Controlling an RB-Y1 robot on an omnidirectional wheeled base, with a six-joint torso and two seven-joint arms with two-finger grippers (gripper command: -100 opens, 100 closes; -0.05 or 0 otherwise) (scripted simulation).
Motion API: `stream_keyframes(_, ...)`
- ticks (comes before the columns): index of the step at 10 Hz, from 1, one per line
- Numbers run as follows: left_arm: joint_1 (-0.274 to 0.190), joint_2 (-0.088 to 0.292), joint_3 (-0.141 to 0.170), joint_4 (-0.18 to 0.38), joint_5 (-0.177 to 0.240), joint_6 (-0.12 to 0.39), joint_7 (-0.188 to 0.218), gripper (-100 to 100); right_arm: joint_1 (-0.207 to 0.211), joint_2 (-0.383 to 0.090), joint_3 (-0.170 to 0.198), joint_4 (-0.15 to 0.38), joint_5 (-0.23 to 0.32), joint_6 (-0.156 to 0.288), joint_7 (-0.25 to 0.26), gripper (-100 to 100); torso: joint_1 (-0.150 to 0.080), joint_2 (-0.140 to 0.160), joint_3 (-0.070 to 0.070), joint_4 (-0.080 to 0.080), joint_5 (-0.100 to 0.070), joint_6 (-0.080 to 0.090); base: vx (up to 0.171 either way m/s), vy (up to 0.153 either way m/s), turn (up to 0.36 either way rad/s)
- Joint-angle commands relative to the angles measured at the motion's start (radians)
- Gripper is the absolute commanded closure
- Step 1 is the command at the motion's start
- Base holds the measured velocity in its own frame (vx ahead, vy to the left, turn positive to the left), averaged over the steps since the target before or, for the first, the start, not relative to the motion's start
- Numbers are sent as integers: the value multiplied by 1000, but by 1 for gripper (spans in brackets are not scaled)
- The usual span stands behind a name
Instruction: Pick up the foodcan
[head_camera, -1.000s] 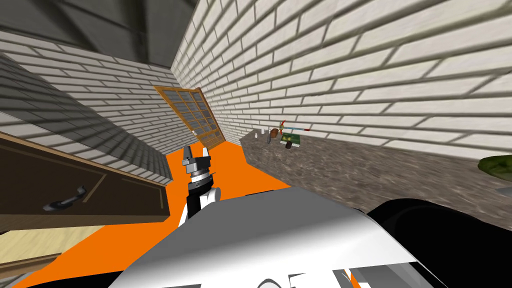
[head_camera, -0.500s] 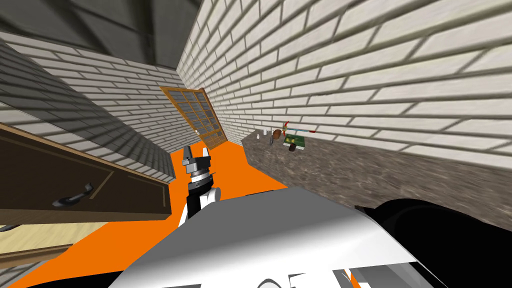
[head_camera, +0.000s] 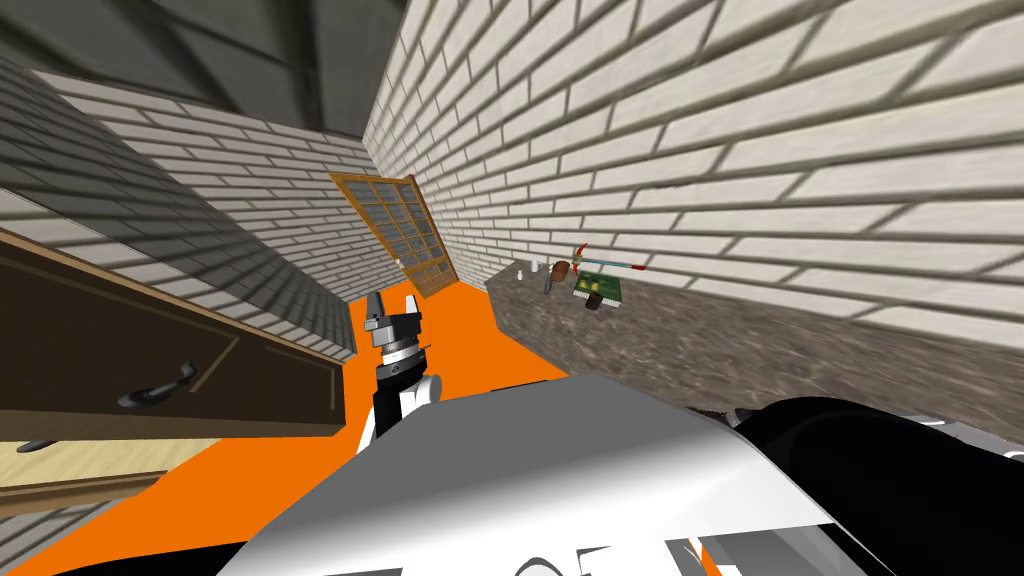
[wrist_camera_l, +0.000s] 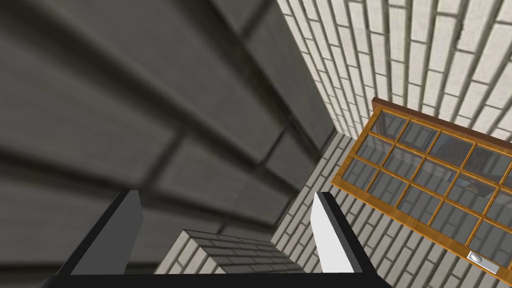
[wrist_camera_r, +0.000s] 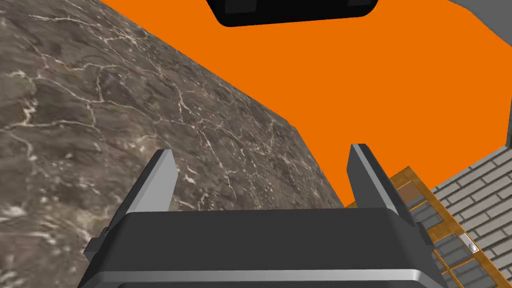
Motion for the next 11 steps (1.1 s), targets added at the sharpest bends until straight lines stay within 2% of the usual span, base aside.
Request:
stream_keyframes(1, 0, 0, 0, 0, 0, 0, 0, 0, -4, -50, 17, 28, 13, -2, 15, -100, 0, 0, 0, 0, 0, 0, 130, -58, 154)
stream_keyframes(2, 0, 0, 0, 0, 0, 0, 0, 0, -4, -85, 17, 28, 13, -2, 15, -100, -2, -2, -1, 0, 0, -1, 121, -40, 80)
stream_keyframes(5, 0, 0, 0, 0, 0, 0, 0, 0, -14, -180, 45, 81, 37, -10, 46, -100, 1, -3, -2, -1, 0, 0, 142, -20, 103)
stream_keyframes(10, 0, 0, 0, 0, 0, 0, 0, 0, -26, -291, 65, 123, 58, -18, 74, -100, 1, -4, -2, -1, 0, 0, 134, -23, 87)
stream_keyframes(11, 0, 0, 0, 0, 0, 0, 0, 0, -34, -331, 73, 139, 68, -22, 87, -100, 1, -3, -2, -1, 0, 0, 137, -21, 117)
